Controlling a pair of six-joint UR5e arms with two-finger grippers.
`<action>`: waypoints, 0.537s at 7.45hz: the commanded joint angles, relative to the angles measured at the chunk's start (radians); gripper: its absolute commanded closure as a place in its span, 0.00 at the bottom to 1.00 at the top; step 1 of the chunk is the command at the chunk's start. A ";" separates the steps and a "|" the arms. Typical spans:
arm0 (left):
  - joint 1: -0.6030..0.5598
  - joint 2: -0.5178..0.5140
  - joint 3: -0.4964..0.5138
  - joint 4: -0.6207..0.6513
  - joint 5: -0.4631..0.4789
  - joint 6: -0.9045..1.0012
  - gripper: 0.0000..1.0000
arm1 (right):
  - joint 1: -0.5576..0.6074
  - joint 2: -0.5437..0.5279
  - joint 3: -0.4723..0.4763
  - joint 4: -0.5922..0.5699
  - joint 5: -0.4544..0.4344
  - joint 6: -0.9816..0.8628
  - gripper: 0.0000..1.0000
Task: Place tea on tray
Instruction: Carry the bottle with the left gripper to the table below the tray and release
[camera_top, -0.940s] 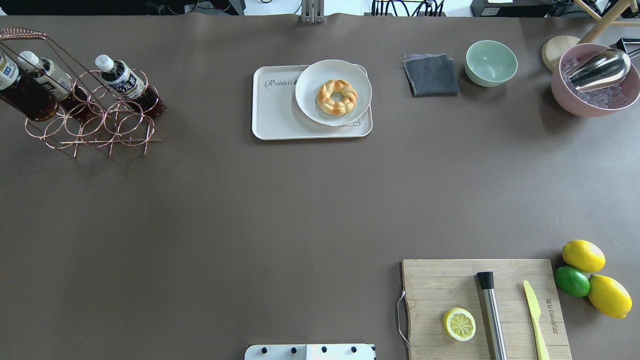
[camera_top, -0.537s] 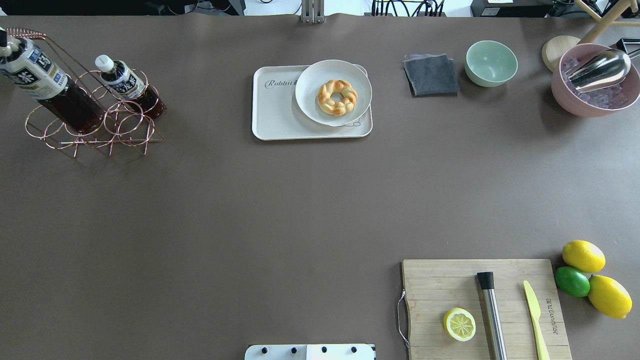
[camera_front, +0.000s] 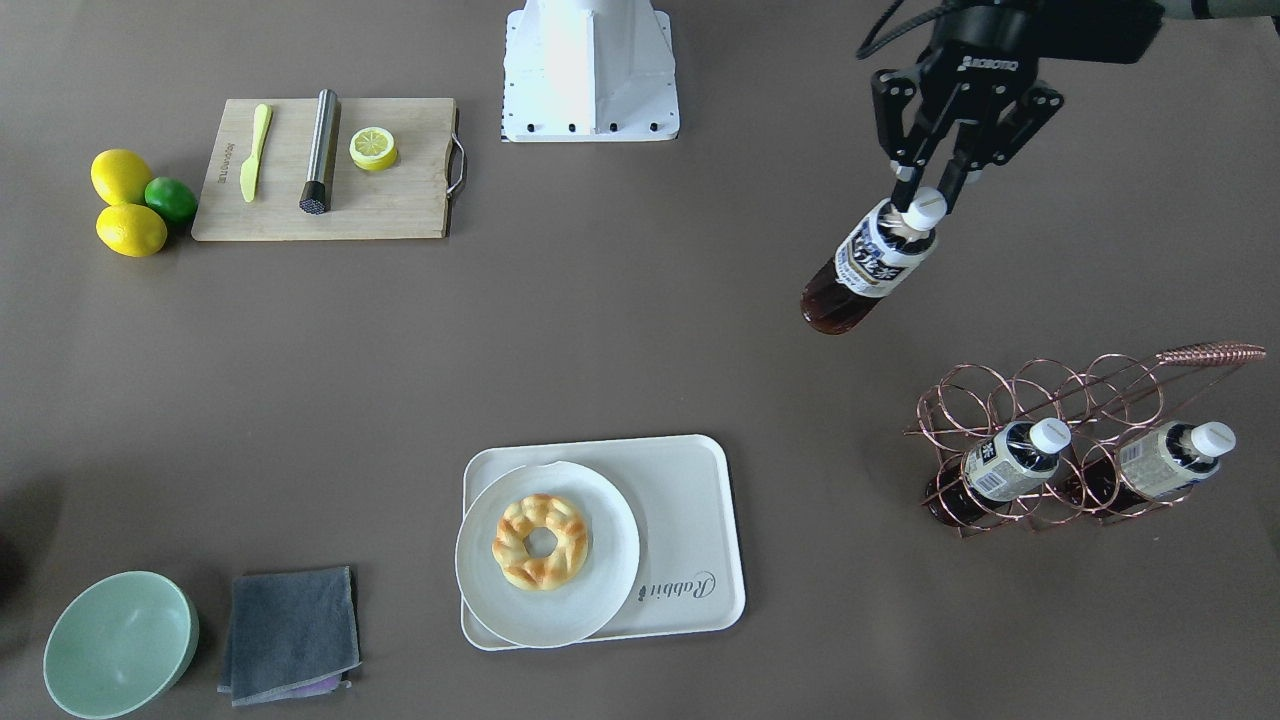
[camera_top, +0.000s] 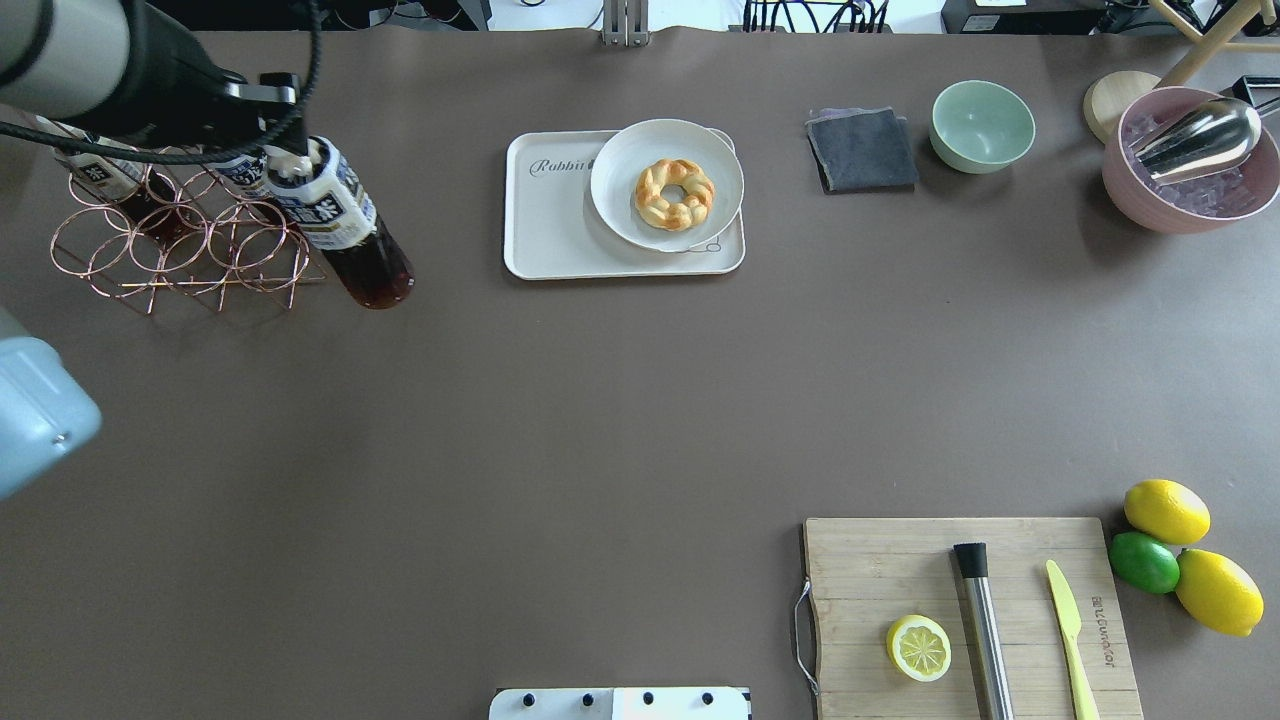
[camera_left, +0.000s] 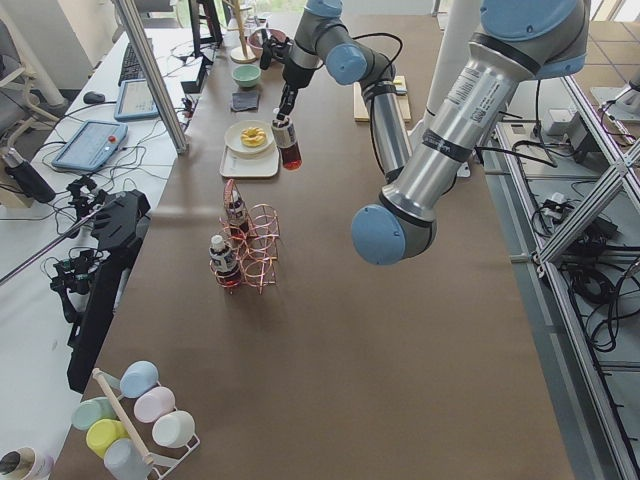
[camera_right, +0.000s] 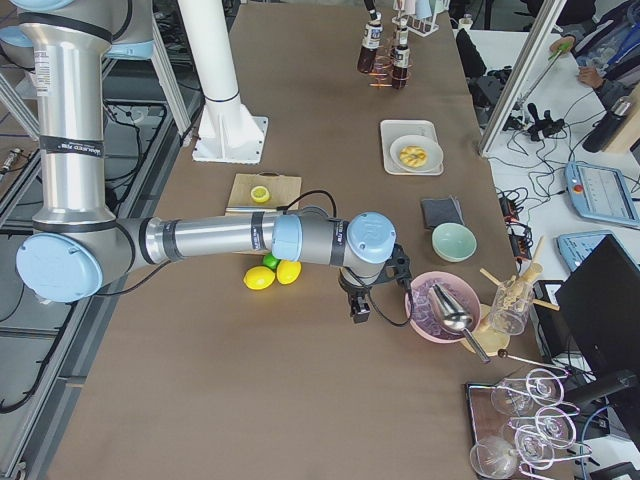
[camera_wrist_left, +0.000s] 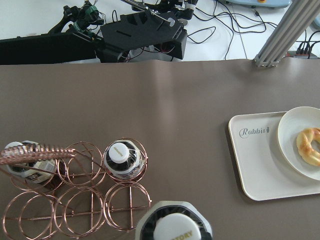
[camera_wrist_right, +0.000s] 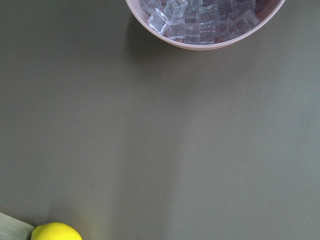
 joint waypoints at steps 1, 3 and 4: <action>0.278 -0.192 0.139 0.027 0.192 -0.236 1.00 | -0.003 0.012 0.007 0.001 0.000 0.000 0.00; 0.449 -0.240 0.213 0.026 0.345 -0.287 1.00 | -0.026 0.016 0.033 0.001 -0.002 0.081 0.00; 0.502 -0.263 0.250 0.023 0.399 -0.290 1.00 | -0.032 0.016 0.037 0.003 -0.002 0.086 0.00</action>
